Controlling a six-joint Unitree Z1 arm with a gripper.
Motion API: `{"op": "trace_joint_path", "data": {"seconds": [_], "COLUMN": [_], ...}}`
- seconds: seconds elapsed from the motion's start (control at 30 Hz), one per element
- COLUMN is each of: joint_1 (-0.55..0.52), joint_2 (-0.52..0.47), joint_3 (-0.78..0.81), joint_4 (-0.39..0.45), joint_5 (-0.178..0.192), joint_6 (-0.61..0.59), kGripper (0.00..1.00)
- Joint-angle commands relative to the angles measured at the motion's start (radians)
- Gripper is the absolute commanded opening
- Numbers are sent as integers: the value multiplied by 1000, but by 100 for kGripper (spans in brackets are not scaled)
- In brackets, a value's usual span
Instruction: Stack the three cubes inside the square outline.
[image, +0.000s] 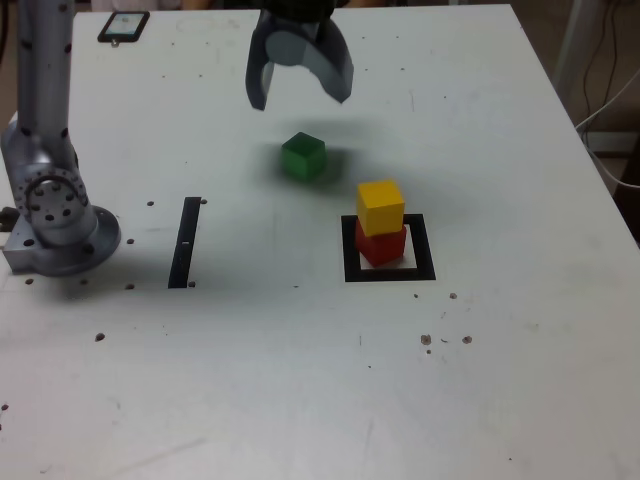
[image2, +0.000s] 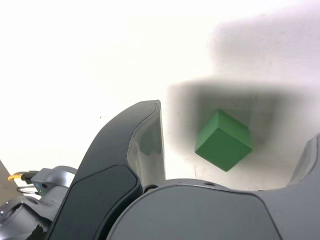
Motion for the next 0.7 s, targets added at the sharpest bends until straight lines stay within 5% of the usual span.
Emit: {"op": "trace_joint_path", "data": {"seconds": [0.0,0.33,0.67], "joint_1": [-28,-132,-138], "joint_2": [13,-6,13], "joint_3": [31,151,197], "joint_4": [-24,-79,-154], "joint_5": [-11,-50,-45], "joint_6": [9,49,84], "kGripper": [98,97,95]}}
